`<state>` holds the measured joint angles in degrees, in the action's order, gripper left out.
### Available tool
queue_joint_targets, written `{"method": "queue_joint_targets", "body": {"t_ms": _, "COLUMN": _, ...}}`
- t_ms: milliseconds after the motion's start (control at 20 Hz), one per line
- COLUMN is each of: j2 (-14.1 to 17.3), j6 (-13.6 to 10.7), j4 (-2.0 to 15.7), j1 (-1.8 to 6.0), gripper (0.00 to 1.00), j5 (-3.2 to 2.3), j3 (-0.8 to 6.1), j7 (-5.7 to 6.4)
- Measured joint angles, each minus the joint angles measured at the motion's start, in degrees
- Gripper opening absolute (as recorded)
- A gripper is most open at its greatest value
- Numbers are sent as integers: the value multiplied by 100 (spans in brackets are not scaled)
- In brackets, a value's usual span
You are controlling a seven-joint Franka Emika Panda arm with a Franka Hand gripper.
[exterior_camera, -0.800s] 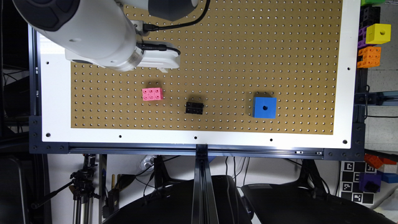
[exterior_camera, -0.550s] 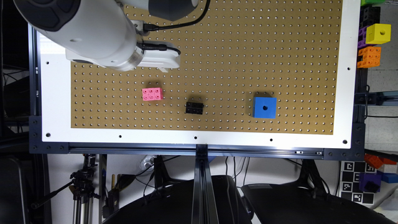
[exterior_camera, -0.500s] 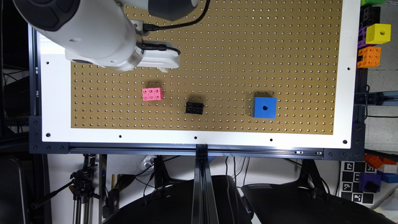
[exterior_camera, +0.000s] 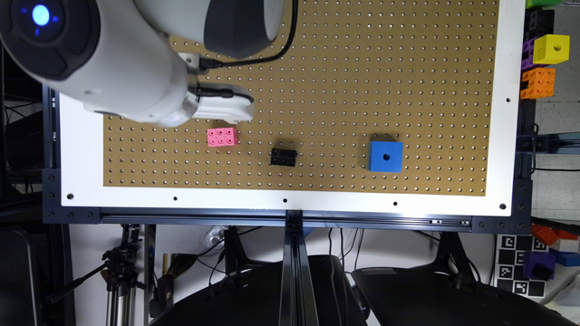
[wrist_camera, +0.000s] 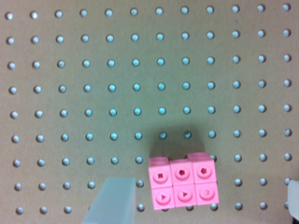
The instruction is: Pick up pink block.
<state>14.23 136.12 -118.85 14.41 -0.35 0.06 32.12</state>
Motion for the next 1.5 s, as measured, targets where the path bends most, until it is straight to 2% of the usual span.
{"method": "queue_joint_targets", "body": {"t_ms": 200, "j2": 147, "j6": 0, "j4": 177, "j1": -7, "gripper": 100, "j5": 0, "j3": 18, "j7": 0}}
{"method": "queue_joint_targets", "body": {"t_ms": 400, "j2": 267, "j6": 16, "j4": 191, "j1": -8, "gripper": 100, "j5": 0, "j3": 26, "j7": 0}}
{"method": "queue_joint_targets", "body": {"t_ms": 600, "j2": 717, "j6": 433, "j4": 214, "j1": -8, "gripper": 100, "j5": 0, "j3": 31, "j7": 0}}
{"method": "queue_joint_targets", "body": {"t_ms": 850, "j2": 824, "j6": 467, "j4": 287, "j1": 9, "gripper": 100, "j5": 0, "j3": 30, "j7": 0}}
{"method": "queue_joint_targets", "body": {"t_ms": 1050, "j2": 1037, "j6": 656, "j4": 291, "j1": 11, "gripper": 100, "j5": 0, "j3": 29, "j7": 0}}
{"method": "queue_joint_targets", "body": {"t_ms": 1200, "j2": 1130, "j6": 706, "j4": 294, "j1": 12, "gripper": 100, "j5": 0, "j3": 30, "j7": 0}}
{"method": "queue_joint_targets", "body": {"t_ms": 1400, "j2": 1480, "j6": 1071, "j4": 301, "j1": 13, "gripper": 100, "j5": 0, "j3": 29, "j7": 0}}
{"method": "queue_joint_targets", "body": {"t_ms": 1500, "j2": 1596, "j6": 1166, "j4": 314, "j1": 13, "gripper": 100, "j5": 0, "j3": 30, "j7": 0}}
